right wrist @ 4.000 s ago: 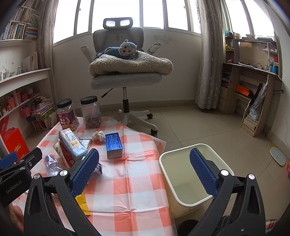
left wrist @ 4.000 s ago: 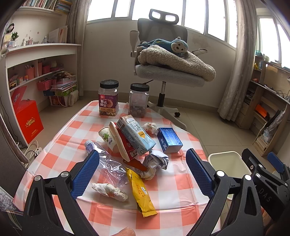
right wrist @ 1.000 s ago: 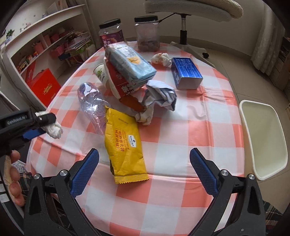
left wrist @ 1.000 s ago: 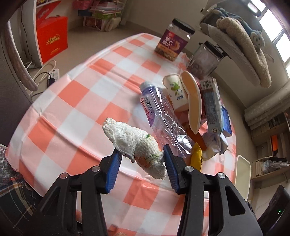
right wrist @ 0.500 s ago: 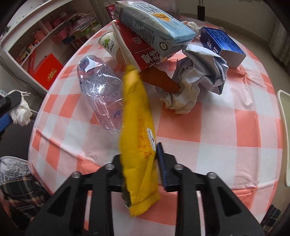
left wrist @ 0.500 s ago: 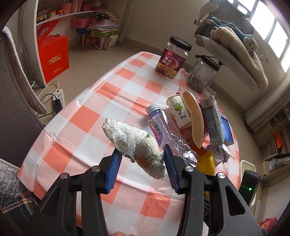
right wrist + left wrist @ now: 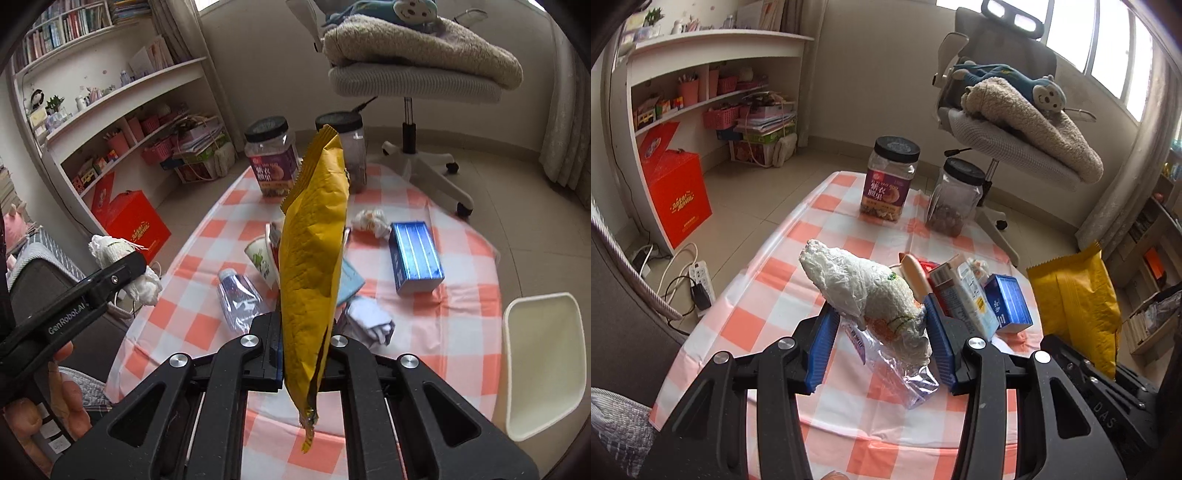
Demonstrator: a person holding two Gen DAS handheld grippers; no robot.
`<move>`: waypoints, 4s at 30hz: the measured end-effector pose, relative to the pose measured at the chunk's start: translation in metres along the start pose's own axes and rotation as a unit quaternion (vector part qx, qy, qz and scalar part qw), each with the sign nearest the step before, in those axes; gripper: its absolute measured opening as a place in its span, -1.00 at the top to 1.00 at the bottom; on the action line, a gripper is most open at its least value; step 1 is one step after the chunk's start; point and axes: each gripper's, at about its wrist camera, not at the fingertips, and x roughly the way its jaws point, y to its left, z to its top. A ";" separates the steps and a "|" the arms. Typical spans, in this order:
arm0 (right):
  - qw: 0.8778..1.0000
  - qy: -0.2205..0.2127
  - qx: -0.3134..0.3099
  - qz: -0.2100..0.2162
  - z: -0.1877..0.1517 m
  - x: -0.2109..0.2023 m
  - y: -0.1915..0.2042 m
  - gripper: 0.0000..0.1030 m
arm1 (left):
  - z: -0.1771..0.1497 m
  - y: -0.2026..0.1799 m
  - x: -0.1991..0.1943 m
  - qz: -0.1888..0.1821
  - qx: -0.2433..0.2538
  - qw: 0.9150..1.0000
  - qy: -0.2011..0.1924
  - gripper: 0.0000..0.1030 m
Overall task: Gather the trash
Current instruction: 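Carry the yellow wrapper and tissue wad over the white bin and release both, then move both tools back over the table toward the remaining trash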
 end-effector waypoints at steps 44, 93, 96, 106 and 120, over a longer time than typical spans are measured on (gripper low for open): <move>0.972 -0.080 0.134 -0.177 -0.032 -0.069 -0.222 0.86 | -0.036 -0.188 0.048 -0.119 0.113 0.986 -0.008 0.09; 0.852 -0.212 0.244 -0.413 -0.081 -0.209 -0.336 -0.86 | -0.114 -0.399 0.042 -0.232 0.244 0.940 0.054 -0.39; 0.848 -0.216 0.224 -0.430 -0.077 -0.204 -0.322 -0.86 | -0.105 -0.386 0.035 -0.219 0.239 0.946 0.024 -0.43; 0.858 -0.199 0.155 -0.448 -0.064 -0.168 -0.272 -0.86 | -0.075 -0.330 0.012 -0.159 0.203 0.963 -0.074 -0.72; 0.882 -0.185 0.090 -0.423 -0.040 -0.117 -0.206 -0.86 | -0.054 -0.242 0.028 -0.092 0.143 0.983 -0.071 -0.76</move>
